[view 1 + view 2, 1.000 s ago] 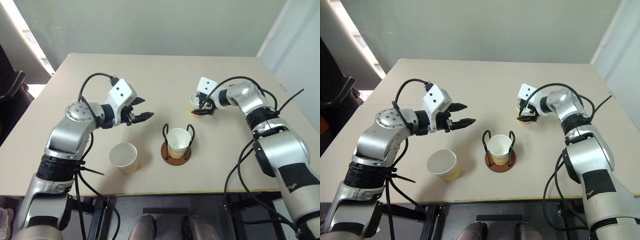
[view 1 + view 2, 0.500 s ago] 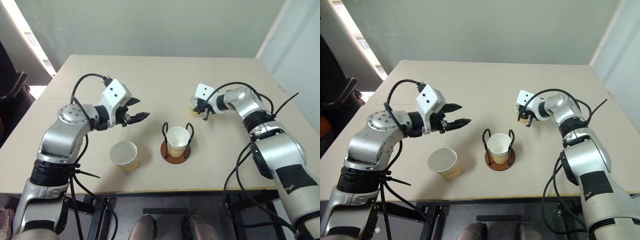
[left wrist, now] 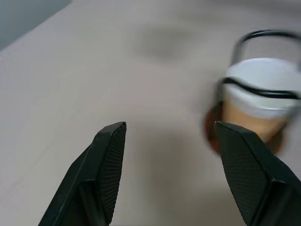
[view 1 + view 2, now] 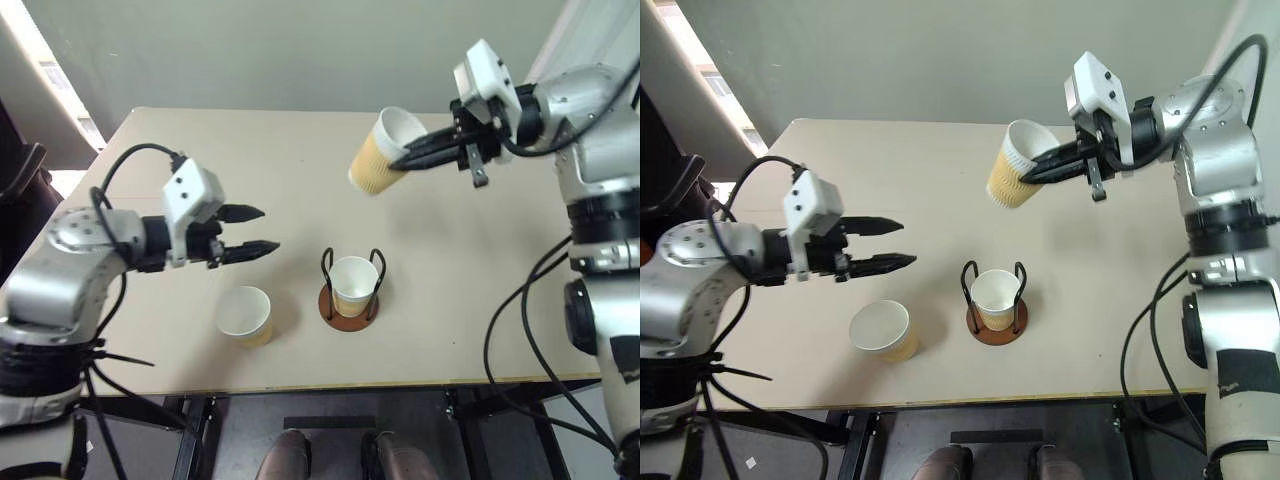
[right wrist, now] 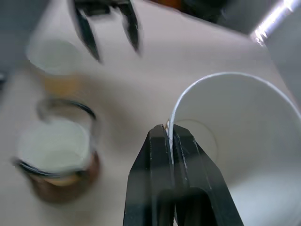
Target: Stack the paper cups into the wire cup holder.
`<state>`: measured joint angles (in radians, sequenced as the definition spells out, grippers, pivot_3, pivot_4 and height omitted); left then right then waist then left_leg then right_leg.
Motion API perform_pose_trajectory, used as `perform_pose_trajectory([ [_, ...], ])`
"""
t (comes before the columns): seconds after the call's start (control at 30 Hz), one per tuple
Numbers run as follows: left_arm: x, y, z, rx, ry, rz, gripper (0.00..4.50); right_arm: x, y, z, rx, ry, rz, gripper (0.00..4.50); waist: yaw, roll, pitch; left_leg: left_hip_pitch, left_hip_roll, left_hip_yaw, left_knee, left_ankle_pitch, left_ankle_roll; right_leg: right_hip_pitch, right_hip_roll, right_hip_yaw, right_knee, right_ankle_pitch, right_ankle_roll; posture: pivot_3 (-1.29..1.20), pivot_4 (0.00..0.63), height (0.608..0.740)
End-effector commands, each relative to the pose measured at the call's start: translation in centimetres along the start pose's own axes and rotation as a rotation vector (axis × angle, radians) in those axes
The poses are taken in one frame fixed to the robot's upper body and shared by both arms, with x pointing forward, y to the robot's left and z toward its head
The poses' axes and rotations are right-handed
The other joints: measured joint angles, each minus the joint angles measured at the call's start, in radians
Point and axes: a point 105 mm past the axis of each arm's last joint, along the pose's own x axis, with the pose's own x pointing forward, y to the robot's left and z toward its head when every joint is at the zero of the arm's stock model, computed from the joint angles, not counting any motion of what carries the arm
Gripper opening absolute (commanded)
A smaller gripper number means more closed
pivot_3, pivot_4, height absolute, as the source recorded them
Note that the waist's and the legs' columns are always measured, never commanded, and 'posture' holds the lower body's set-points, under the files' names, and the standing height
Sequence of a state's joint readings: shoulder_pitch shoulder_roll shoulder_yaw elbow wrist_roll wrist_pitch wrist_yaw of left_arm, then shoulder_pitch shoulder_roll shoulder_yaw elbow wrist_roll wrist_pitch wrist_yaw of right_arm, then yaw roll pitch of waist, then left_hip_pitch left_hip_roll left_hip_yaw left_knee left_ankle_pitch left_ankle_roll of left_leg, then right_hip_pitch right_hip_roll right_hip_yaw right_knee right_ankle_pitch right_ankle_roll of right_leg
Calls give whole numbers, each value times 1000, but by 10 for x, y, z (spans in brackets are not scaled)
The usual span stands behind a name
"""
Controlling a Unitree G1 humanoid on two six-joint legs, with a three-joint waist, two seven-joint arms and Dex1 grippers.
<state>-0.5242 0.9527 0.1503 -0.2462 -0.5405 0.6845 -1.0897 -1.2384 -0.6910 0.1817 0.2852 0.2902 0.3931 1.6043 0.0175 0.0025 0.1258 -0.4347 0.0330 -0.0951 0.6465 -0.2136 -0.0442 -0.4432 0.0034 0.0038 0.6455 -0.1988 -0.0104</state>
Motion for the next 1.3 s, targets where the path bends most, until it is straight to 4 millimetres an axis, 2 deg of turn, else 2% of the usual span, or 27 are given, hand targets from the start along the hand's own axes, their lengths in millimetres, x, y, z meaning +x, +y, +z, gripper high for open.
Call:
perform_pose_trajectory([
  [0.03,-18,-7,11,35,-3,-41,3204,13,33,11,-1,-22,147,18,0,0,0,0,0,-1,0,0,0,0,0,0,0,0,0,0,150,740],
  [0.13,-23,-11,12,32,-8,-69,3204,22,45,5,21,-15,194,18,-3,1,1,2,0,-1,0,-1,2,0,0,1,3,1,0,0,150,740],
  [0.17,-25,-14,14,30,-17,-83,3204,24,46,1,22,-3,199,18,-3,1,1,3,0,-1,0,-3,9,0,0,1,4,1,0,0,150,740],
  [0.27,-30,-21,16,23,-16,-114,3204,29,48,-5,21,15,206,18,-5,1,1,7,0,-2,0,-1,11,3,0,1,6,-3,-12,0,150,740],
  [0.4,-33,-27,11,7,5,-125,3204,37,53,-10,22,23,230,18,-7,1,1,12,0,-2,-1,2,12,7,0,1,7,-2,-14,0,150,740],
  [0.5,-33,-27,9,1,13,-113,3204,44,53,-19,5,64,225,18,-8,1,1,13,0,-2,-1,2,13,7,0,1,8,-2,-15,0,150,740],
  [0.6,-31,-28,6,-4,18,-108,3204,50,45,-25,-12,96,181,18,-8,1,1,13,0,-2,-1,2,13,7,0,1,8,-3,-16,0,150,740],
  [0.8,-29,-28,3,-8,24,-97,3204,54,43,-25,-27,92,186,18,-7,1,1,12,0,-2,-2,1,12,6,0,1,8,-3,-17,0,150,740],
  [1.0,-30,-28,2,-9,30,-91,3204,56,50,-25,-46,102,232,18,-8,1,1,12,0,-2,-3,0,11,6,0,1,8,-4,-17,0,150,740],
  [1.23,-31,-28,0,-8,43,-86,3204,61,52,-34,-82,152,236,18,-8,1,1,12,0,-2,-3,0,11,6,0,1,8,-4,-17,0,150,740],
  [1.3,-30,-28,0,-8,44,-85,3204,62,51,-35,-83,158,228,445,-8,1,1,12,0,-2,-3,0,11,6,0,1,8,-4,-17,0,150,740],
])
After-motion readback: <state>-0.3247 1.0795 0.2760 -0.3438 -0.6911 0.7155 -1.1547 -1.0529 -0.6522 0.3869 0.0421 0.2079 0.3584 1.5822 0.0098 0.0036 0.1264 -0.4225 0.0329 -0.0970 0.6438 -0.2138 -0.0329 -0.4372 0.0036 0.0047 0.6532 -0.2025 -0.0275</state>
